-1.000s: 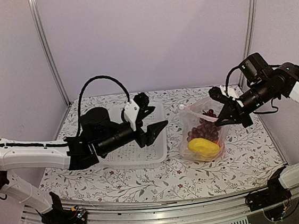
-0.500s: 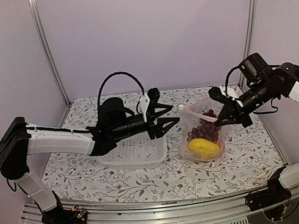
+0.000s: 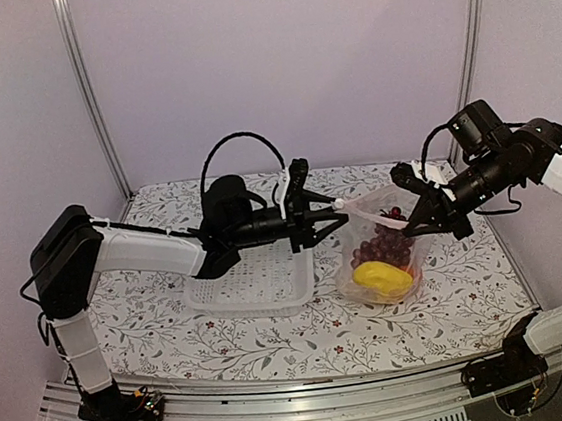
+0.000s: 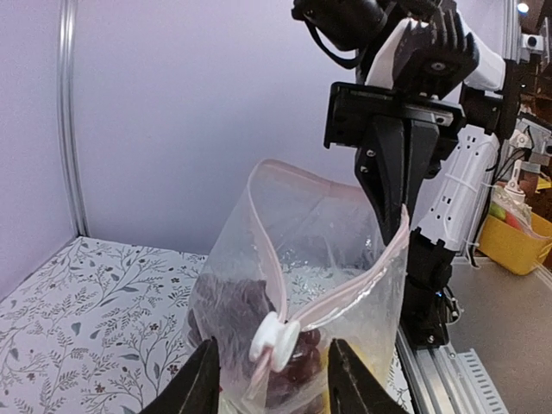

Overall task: Place the food in the zip-top bag and seal the zipper
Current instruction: Hold the zipper from the zipper food storage bag, then zip the zipper on the zipper food storage bag.

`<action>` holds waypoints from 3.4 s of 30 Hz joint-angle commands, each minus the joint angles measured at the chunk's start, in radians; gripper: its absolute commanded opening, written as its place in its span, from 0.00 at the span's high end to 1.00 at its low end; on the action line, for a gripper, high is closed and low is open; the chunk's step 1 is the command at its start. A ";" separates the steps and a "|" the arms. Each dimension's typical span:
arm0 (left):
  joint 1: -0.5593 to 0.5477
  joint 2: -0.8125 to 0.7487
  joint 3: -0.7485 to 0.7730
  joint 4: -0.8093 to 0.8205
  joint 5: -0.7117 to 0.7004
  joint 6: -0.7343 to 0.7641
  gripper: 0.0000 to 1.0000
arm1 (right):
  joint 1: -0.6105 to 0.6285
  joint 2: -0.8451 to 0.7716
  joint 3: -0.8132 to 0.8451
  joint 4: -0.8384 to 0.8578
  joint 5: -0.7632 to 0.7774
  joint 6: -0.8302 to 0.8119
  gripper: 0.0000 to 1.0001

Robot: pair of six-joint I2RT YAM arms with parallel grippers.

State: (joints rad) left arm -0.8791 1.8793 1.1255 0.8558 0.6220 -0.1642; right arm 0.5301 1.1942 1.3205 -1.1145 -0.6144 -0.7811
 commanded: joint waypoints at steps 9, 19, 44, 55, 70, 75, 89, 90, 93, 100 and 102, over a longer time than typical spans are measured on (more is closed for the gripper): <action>0.006 0.061 0.060 0.050 0.080 -0.047 0.77 | -0.002 0.018 -0.006 0.037 0.004 0.025 1.00; 0.015 0.097 0.058 0.113 0.077 -0.117 0.62 | -0.005 0.020 0.000 0.045 0.011 0.038 1.00; -0.039 -0.110 0.032 -0.336 -0.158 0.012 1.00 | -0.044 0.046 0.111 0.110 0.137 0.159 0.83; -0.152 -0.214 0.046 -0.544 -0.336 0.102 1.00 | 0.039 0.118 0.251 0.077 -0.092 0.065 0.59; -0.237 -0.297 0.011 -0.500 -0.407 0.104 1.00 | 0.212 0.237 0.291 0.155 -0.036 0.093 0.56; -0.240 -0.308 -0.002 -0.487 -0.406 0.112 1.00 | 0.223 0.276 0.319 0.155 -0.037 0.103 0.61; -0.244 -0.334 -0.027 -0.489 -0.419 0.105 1.00 | 0.256 0.320 0.336 0.109 -0.053 0.072 0.76; -0.245 -0.335 -0.029 -0.488 -0.425 0.105 1.00 | 0.257 0.322 0.336 0.107 -0.053 0.070 0.77; -0.244 -0.340 -0.030 -0.490 -0.433 0.102 1.00 | 0.259 0.326 0.337 0.105 -0.053 0.070 0.85; -0.243 -0.341 -0.041 -0.491 -0.447 0.102 1.00 | 0.259 0.321 0.334 0.117 -0.010 0.082 0.99; -0.244 -0.343 -0.046 -0.492 -0.469 0.102 1.00 | 0.258 0.324 0.332 0.117 0.017 0.088 1.00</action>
State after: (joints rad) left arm -1.1126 1.5784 1.0966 0.3241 0.1894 -0.0669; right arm 0.7795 1.5051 1.6352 -0.9863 -0.6521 -0.6991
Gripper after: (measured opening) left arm 0.004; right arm 0.060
